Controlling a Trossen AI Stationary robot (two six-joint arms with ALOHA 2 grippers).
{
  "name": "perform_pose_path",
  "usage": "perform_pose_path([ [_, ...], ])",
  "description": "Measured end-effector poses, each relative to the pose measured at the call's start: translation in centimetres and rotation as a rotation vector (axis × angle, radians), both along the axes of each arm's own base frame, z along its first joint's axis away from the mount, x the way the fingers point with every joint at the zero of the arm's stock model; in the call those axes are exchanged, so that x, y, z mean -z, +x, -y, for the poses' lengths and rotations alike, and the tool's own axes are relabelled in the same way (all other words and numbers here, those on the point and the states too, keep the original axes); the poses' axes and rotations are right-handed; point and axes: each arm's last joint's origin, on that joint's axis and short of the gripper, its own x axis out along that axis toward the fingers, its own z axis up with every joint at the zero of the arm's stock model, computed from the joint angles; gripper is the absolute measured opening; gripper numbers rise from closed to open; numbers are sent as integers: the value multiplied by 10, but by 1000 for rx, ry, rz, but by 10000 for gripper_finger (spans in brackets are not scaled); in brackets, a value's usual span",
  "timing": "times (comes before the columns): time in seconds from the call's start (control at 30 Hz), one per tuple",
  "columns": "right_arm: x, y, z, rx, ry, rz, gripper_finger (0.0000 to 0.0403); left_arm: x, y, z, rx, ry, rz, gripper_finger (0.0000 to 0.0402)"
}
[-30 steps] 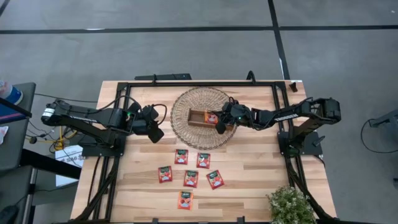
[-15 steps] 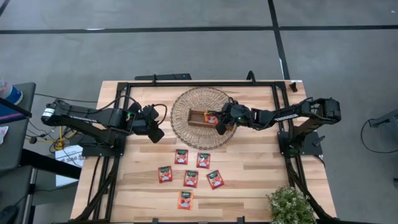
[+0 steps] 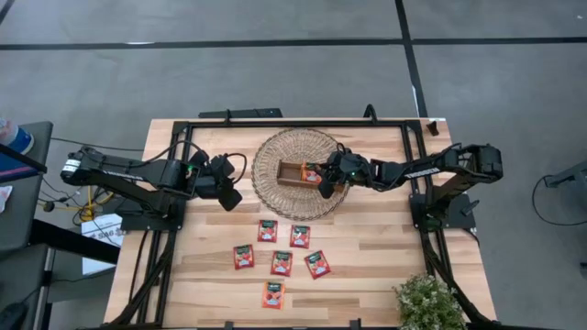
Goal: Pick & Place Tea
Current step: Put the left orange tea bag into the middle slot of the wooden organizer
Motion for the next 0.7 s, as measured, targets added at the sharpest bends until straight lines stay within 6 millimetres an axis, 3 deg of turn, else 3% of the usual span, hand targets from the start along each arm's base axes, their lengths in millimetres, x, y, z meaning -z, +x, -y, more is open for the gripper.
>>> perform_pose_path([
  [0.7,4,-1,-11,38,-48,-59,6,-1,3,0,23,9,17,124],
])
